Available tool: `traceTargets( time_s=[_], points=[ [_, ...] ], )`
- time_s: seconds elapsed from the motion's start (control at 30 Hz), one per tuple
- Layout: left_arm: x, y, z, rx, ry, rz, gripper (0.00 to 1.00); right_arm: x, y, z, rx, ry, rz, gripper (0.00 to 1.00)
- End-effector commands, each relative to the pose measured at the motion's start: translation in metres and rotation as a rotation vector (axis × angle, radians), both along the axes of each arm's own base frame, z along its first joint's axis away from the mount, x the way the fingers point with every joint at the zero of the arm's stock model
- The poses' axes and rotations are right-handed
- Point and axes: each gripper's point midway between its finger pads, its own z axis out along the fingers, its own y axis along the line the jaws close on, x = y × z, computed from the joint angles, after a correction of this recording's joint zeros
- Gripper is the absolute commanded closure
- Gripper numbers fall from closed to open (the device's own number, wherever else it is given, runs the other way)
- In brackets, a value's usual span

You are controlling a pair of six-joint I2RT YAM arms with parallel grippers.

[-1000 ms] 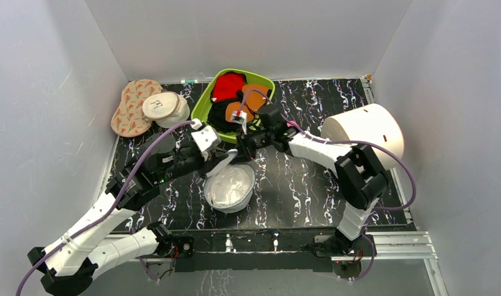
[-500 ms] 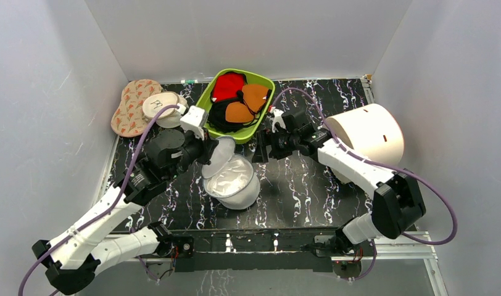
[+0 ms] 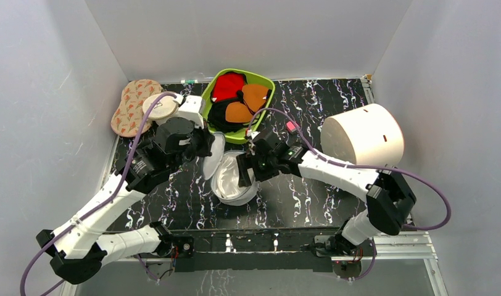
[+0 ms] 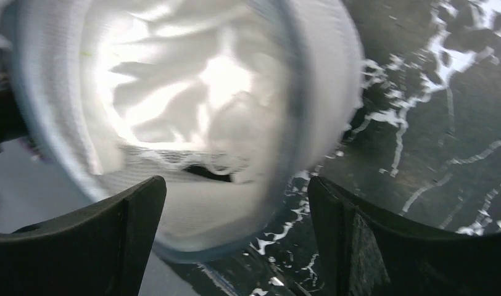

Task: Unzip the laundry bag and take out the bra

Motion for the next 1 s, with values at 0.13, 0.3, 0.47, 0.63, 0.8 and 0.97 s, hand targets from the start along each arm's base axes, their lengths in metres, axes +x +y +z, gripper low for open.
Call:
traceTargets(
  time_s=[0.13,0.3,0.47,0.63,0.8,0.97],
  points=[
    [-0.014,0.01,-0.014,0.035,0.053,-0.055,1.0,0.041,-0.06,-0.017,-0.284,-0.178,-0.263,0.29],
    [-0.024,0.0,-0.005,-0.119,0.081,-0.086,1.0,0.051,-0.052,0.018,-0.253,-0.248,-0.248,0.25],
    [-0.019,0.01,-0.011,-0.152,0.135,0.047,1.0,0.058,-0.024,0.053,-0.123,-0.3,-0.213,0.14],
    [-0.001,0.042,-0.026,-0.023,0.185,0.207,0.95,0.06,-0.044,0.022,-0.248,-0.26,-0.292,0.18],
    [0.005,0.088,-0.051,0.212,0.198,0.333,0.47,0.062,-0.046,0.025,-0.24,-0.281,-0.299,0.19],
    [0.002,0.109,-0.045,0.286,0.172,0.384,0.05,0.064,-0.041,0.039,-0.214,-0.302,-0.278,0.2]
  ],
)
